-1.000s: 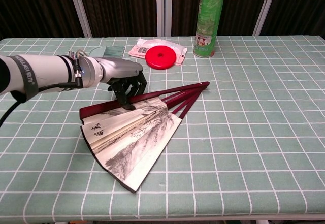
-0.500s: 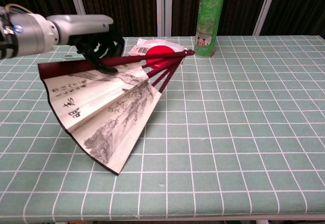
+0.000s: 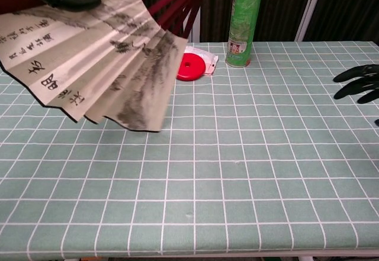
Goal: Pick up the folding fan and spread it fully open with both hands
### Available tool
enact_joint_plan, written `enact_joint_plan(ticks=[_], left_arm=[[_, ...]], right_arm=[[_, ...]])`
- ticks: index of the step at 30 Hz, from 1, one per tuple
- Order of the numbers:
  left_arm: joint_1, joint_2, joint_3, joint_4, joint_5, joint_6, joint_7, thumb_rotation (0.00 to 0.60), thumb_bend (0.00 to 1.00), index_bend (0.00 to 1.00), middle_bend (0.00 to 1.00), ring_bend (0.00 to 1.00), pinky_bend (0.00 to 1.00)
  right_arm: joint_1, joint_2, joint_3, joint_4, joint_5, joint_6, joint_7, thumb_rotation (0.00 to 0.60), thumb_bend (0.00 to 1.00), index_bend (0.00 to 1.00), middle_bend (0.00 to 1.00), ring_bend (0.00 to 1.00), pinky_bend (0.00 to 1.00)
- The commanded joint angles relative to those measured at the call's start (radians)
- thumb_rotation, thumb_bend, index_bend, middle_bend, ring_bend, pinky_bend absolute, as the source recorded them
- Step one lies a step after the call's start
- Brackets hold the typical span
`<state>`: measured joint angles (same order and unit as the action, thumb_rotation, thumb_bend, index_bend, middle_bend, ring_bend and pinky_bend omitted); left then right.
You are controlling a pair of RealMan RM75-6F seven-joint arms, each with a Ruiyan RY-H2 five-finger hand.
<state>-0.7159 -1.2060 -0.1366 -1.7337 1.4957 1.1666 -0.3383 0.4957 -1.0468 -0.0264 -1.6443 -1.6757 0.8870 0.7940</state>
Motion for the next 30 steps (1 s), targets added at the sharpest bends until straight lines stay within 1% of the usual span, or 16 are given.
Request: enact_joint_plan(ticks=[1, 5, 9, 12, 19, 26, 28, 30], left_arm=[[0.02, 0.03, -0.008, -0.029, 0.061, 0.045, -0.045, 0.6, 0.37, 0.65, 0.75, 0.73, 0.86], [0.022, 0.039, -0.015, -0.047, 0.094, 0.068, -0.031, 0.6, 0.36, 0.65, 0.75, 0.73, 0.86], [0.018, 0.042, -0.024, -0.063, 0.107, 0.072, -0.024, 0.6, 0.36, 0.65, 0.75, 0.73, 0.86], [0.017, 0.044, -0.03, -0.07, 0.112, 0.076, -0.014, 0.6, 0.36, 0.65, 0.75, 0.73, 0.86], [0.012, 0.045, -0.037, -0.075, 0.12, 0.073, 0.005, 0.6, 0.36, 0.65, 0.75, 0.73, 0.86], [0.006, 0.043, -0.045, -0.08, 0.121, 0.07, 0.009, 0.6, 0.36, 0.65, 0.75, 0.73, 0.86], [0.007, 0.043, -0.044, -0.079, 0.123, 0.07, 0.015, 0.6, 0.36, 0.65, 0.75, 0.73, 0.86], [0.009, 0.043, -0.043, -0.073, 0.125, 0.073, 0.025, 0.6, 0.36, 0.65, 0.75, 0.73, 0.85]], right_arm=[[0.091, -0.07, 0.001, 0.05, -0.034, -0.06, 0.085, 0.6, 0.33, 0.14, 0.18, 0.1, 0.14], [0.135, -0.123, 0.048, 0.057, 0.01, -0.067, 0.05, 0.6, 0.33, 0.14, 0.19, 0.1, 0.14], [0.161, -0.183, 0.112, 0.051, 0.094, -0.06, -0.065, 0.6, 0.33, 0.14, 0.18, 0.1, 0.14], [0.18, -0.207, 0.147, 0.024, 0.158, -0.074, -0.119, 0.6, 0.32, 0.14, 0.17, 0.1, 0.14], [0.251, -0.25, 0.213, 0.009, 0.26, -0.127, -0.211, 0.6, 0.31, 0.14, 0.16, 0.09, 0.14], [0.322, -0.286, 0.251, 0.007, 0.34, -0.199, -0.272, 0.6, 0.33, 0.15, 0.16, 0.09, 0.14], [0.338, -0.299, 0.26, 0.014, 0.359, -0.208, -0.293, 0.6, 0.37, 0.2, 0.16, 0.09, 0.14], [0.348, -0.31, 0.267, 0.02, 0.377, -0.203, -0.322, 0.6, 0.46, 0.31, 0.17, 0.09, 0.14]])
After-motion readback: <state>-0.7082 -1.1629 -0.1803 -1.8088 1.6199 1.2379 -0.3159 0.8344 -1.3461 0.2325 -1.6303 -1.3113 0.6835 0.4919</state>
